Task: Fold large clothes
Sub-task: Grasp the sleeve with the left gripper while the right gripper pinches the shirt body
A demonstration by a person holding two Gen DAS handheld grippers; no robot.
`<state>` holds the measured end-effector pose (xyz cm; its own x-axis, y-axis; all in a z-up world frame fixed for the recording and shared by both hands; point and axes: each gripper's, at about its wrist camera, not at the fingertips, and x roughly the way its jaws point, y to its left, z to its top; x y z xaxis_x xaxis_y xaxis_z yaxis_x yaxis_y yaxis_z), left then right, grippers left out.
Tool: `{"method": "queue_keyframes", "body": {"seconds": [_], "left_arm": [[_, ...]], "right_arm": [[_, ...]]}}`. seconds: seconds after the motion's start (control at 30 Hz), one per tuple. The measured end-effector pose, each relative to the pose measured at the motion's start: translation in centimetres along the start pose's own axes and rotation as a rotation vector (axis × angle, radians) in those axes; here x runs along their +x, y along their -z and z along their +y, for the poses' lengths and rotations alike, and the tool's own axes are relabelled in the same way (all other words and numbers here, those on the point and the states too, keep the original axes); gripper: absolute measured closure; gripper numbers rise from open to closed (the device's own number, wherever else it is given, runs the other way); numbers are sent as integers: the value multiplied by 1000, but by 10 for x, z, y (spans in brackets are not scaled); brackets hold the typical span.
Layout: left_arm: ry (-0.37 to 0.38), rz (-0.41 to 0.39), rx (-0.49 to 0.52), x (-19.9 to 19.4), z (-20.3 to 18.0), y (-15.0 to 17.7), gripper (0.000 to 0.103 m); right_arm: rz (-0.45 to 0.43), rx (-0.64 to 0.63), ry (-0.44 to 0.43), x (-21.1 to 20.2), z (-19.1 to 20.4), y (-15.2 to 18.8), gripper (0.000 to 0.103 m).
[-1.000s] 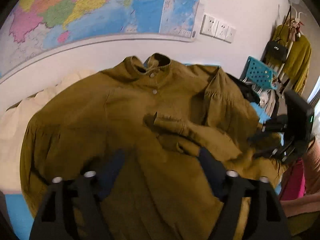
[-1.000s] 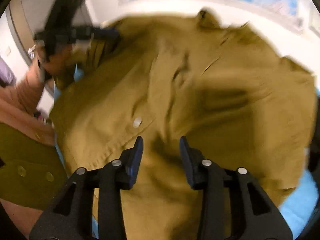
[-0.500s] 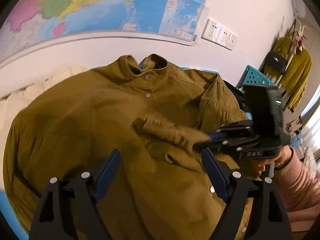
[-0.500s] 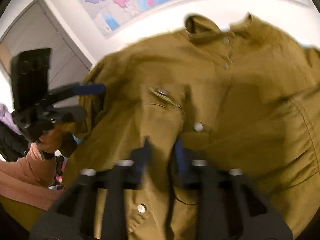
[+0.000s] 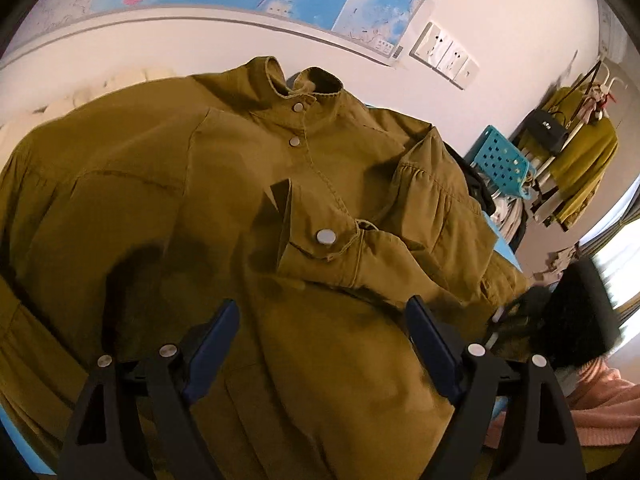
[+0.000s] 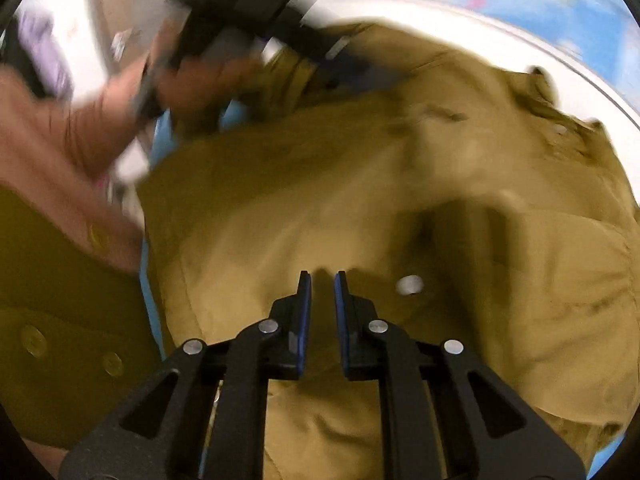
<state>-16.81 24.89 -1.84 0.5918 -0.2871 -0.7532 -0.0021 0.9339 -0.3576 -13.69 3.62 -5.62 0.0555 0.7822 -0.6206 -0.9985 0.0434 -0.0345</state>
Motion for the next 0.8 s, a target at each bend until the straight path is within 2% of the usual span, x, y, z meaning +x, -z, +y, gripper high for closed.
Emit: {"method": "queue_keyframes", "body": {"seconds": [0.03,0.07,0.1,0.13,0.2,0.27,0.3,0.33,0.4,0.5,0.6,0.67,0.7,0.8], "left_arm": [[-8,-11,16,0,-3,-1,21],[-11,-22,22,0,-5,-3,20],[-8,-26,18,1,-6,-4,20],[-4,-26,13,2,-5,-5,20],[-6,-31,0,2,-5,-7,20],[-2,-37,-13,0,-3,-8,19],[5,-43,-27,-2,-1,-7,18],[12,-51,-39,-4,1,-7,17],[40,-54,-61,-8,5,-6,15],[83,-40,-78,-12,9,-2,12],[150,-10,-49,-11,8,6,11],[163,15,-38,-7,7,10,11],[180,43,-37,-1,6,13,11],[196,115,-31,15,0,21,11]], "right_arm": [[-60,46,18,-9,-12,-5,72],[-95,74,44,-14,-19,-9,67],[-119,109,94,-13,-30,-15,58],[-116,125,118,-7,-36,-19,49],[-95,127,110,9,-44,-23,44],[-63,130,108,29,-46,-26,49],[-54,135,101,37,-47,-28,63],[-62,130,79,40,-47,-27,83],[-84,98,63,40,-32,-30,95],[-106,-19,43,22,-3,-26,96],[-48,-107,-15,15,24,-11,96],[11,-110,-8,19,24,0,90],[25,-84,-10,19,20,4,80],[9,3,-22,6,-3,8,63]]}}
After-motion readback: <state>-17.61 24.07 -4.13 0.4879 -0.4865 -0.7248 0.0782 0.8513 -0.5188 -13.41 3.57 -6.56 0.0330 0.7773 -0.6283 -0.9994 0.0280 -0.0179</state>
